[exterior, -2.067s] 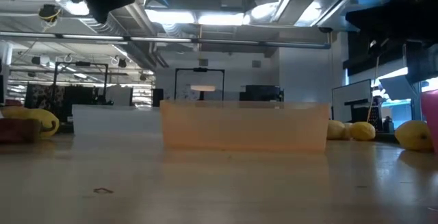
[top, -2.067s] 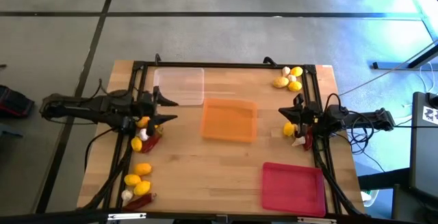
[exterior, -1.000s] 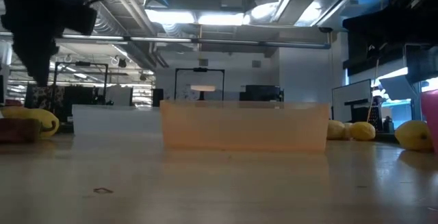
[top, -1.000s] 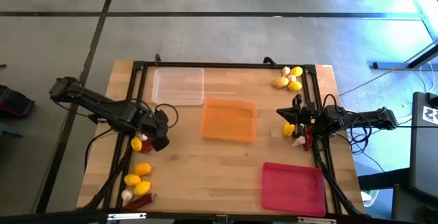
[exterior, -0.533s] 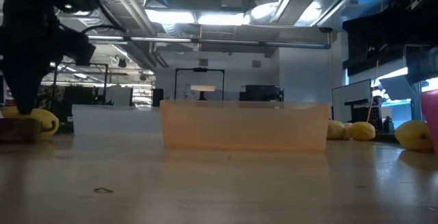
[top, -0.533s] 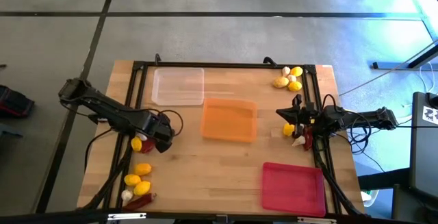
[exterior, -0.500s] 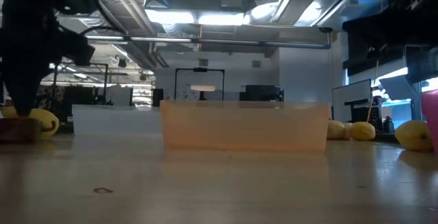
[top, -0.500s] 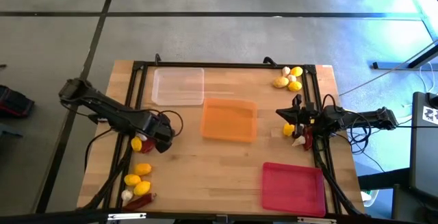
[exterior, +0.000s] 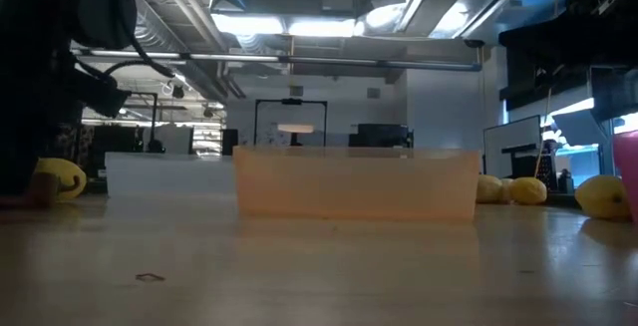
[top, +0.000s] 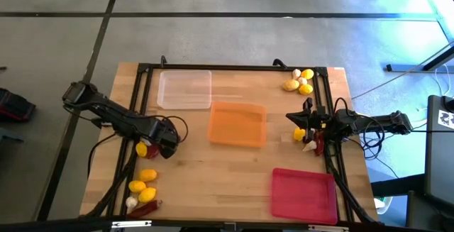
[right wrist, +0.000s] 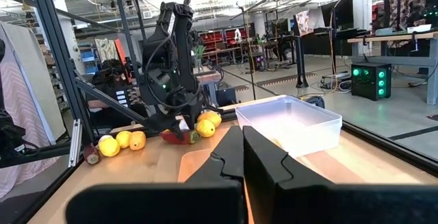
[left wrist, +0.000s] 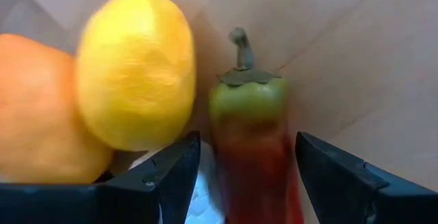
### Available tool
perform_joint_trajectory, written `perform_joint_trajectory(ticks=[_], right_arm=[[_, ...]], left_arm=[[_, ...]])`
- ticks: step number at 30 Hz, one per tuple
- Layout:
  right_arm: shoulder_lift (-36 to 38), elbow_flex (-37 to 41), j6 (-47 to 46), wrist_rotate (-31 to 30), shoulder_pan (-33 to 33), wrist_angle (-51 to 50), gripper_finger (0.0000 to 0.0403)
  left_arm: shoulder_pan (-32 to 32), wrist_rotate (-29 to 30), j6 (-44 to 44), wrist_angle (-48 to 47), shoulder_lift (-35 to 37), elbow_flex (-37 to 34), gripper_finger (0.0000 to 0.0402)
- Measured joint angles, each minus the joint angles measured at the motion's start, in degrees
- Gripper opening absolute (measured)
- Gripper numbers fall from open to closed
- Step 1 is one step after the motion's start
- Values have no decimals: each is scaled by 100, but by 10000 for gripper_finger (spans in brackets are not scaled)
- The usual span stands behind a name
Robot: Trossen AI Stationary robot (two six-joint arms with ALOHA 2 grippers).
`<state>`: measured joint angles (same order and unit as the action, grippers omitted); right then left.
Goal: Sort produce into baskets
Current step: Put the red chili pepper into the white bin
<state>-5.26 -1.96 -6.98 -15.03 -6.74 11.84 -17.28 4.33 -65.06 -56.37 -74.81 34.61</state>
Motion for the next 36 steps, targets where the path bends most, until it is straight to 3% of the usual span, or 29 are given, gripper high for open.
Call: perform_joint_trajectory(ticks=[6, 15, 21, 31, 36], right_arm=[[-1, 0, -1, 0, 0, -1, 5], [0, 0, 0, 0, 0, -3, 5], [-2, -2, 0, -50, 0, -4, 5], [-2, -2, 0, -57, 0, -15, 5], [-1, -2, 0, -63, 0, -82, 5]], left_arm=[[2, -71, 223, 327, 2, -216, 224], [0, -94, 592, 315, 7, -167, 145], [0, -22, 1029, 308, 40, 147, 145], [11, 813, 1899, 293, 452, 950, 145], [17, 1548, 2541, 283, 671, 1317, 151]])
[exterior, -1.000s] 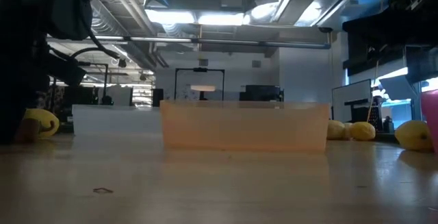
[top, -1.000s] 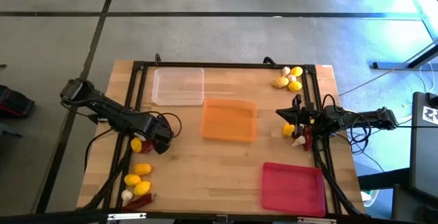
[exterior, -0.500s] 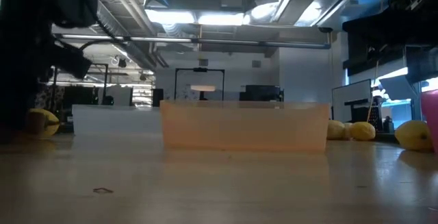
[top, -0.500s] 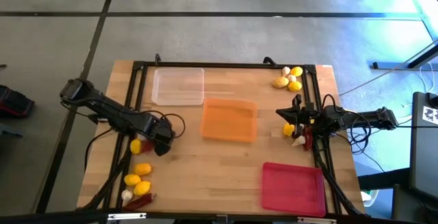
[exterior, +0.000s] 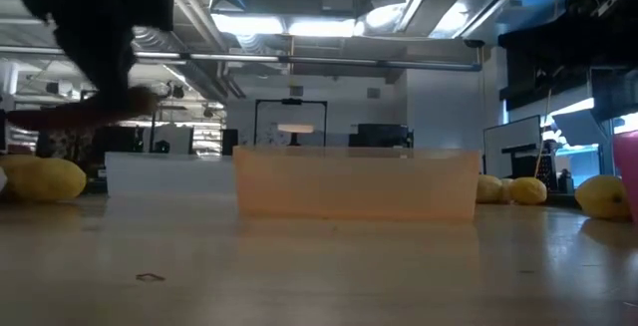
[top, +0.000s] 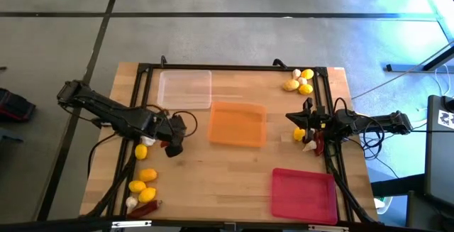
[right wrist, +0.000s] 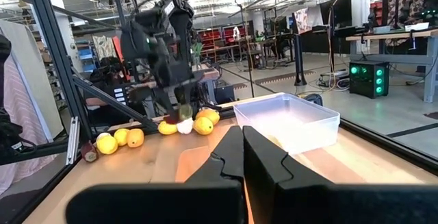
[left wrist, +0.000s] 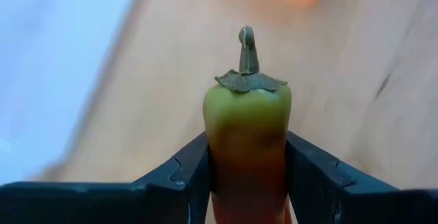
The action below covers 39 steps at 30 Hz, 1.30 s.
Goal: Sort produce into baskets
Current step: Put the red chili pepper into the white bin
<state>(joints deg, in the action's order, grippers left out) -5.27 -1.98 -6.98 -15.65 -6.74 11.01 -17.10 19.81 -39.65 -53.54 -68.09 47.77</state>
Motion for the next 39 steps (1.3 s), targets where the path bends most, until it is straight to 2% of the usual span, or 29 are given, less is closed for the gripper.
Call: perform_joint_trajectory(ticks=[4, 8, 12, 19, 23, 27, 33, 39], right_arm=[[-1, 0, 0, -31, 0, -69, 5], [-1, 0, 4, -326, 0, -69, 5], [-1, 0, 7, -557, 0, -69, 5], [-1, 0, 7, -582, 0, -69, 5], [-1, 0, 6, -582, 0, -100, 5], [-1, 0, 4, -582, 0, -101, 5], [-1, 0, 4, -582, 0, -99, 5], [-1, 0, 22, -582, 0, -102, 5]], left_arm=[[29, 672, 413, -6, 153, 197, 150], [197, 1276, 778, 19, 278, 336, 150], [463, 1828, 1305, 22, 325, 345, 154], [1060, 2700, 2008, 68, 325, 345, 155], [1480, 2825, 2116, 110, 325, 341, 155], [1941, 2829, 2266, 584, 325, 275, 156], [2623, 2824, 3107, 1726, 295, 55, 156], [3260, 2538, 3835, 3189, 291, -443, 156]])
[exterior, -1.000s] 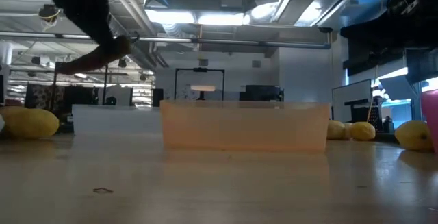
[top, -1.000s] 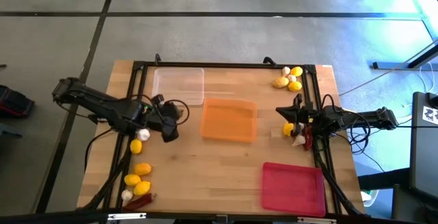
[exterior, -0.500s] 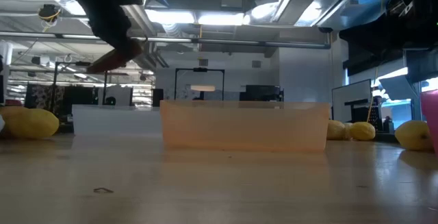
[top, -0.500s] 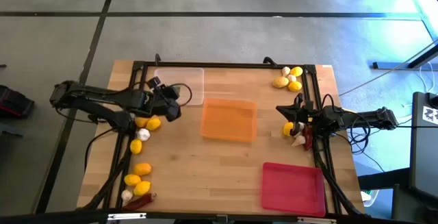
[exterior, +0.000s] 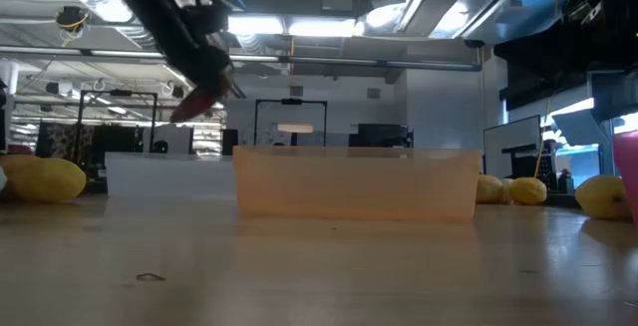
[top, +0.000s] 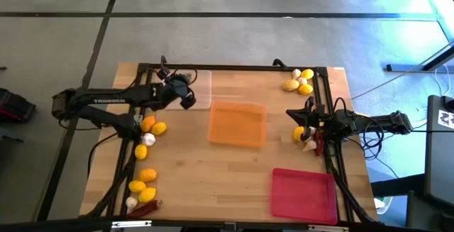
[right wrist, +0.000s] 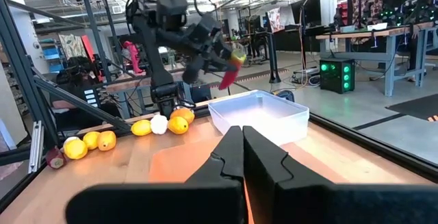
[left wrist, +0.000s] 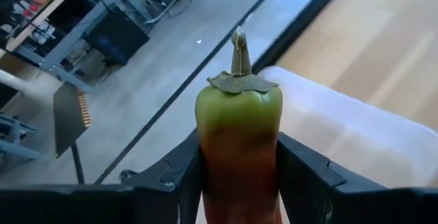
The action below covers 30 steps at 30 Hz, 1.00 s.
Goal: Sort produce into baskets
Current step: Put the red chili pepper into the white bin
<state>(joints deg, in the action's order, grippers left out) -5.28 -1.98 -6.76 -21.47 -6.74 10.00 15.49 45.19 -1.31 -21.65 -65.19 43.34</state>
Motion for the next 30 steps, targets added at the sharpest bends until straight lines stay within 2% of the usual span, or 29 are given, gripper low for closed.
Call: perform_joint_trajectory(ticks=[6, 11, 16, 23, 30], right_arm=[[0, 0, 5, 0, 0, -2, 5], [0, 0, 18, 0, 0, -3, 5], [0, 0, 107, -5, 0, -4, 5], [0, 0, 107, -11, 0, -4, 5], [0, 0, 107, -15, 0, -7, 5]], left_arm=[[525, -487, 3, 1353, 0, -622, 156], [841, -783, -292, 1981, -105, -1083, 156], [1069, -1029, -522, 2068, -416, -1256, 156], [1248, -1068, -754, 2063, -812, -1423, 156], [1280, -1067, -926, 1843, -872, -1456, 156]])
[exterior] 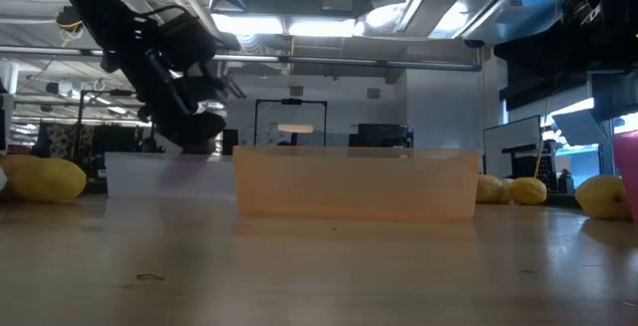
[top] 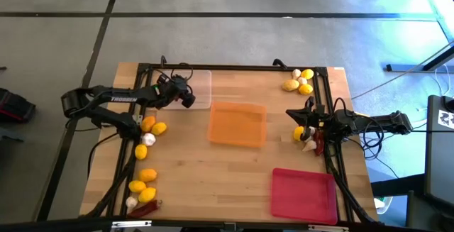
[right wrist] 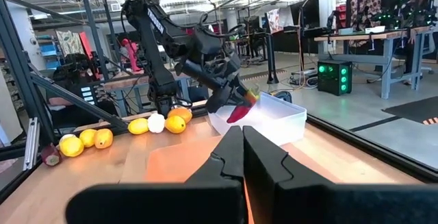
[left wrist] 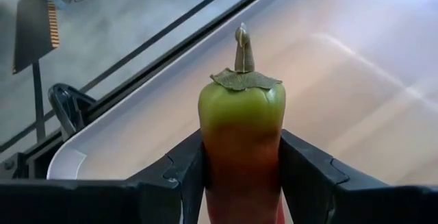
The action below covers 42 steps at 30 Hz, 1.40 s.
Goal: Sort produce into baskets
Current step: Put the red chili pepper into the white bin, then put the lemon into the orange bin
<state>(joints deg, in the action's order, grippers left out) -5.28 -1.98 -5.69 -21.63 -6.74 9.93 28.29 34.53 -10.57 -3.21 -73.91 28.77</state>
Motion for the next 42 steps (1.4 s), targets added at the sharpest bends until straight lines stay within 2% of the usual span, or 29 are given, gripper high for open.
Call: perform_joint_trajectory(ticks=[3, 9, 13, 18, 28, 33, 42], right_arm=[[2, 0, 0, 0, 0, -2, 5], [1, 0, 0, 0, 0, -33, 5], [1, 0, 0, 2, 0, -33, 5], [0, 0, 0, 5, 0, -33, 5], [0, 0, -55, 203, 0, -50, 5], [2, 0, -66, 337, -2, -46, 5], [0, 0, -66, 343, -2, -54, 5]], left_arm=[[0, -3, 2, -113, 0, 0, 164], [0, -5, 11, -215, 0, 0, 216], [0, -7, 15, -220, 34, 0, 237], [-96, -7, 57, -452, 247, 165, 240], [-876, -31, 24, -1920, 938, 832, 233], [-1451, -662, -249, -2547, 1330, 1102, 233], [-2553, -1660, -1295, -3167, 1687, 1187, 233]])
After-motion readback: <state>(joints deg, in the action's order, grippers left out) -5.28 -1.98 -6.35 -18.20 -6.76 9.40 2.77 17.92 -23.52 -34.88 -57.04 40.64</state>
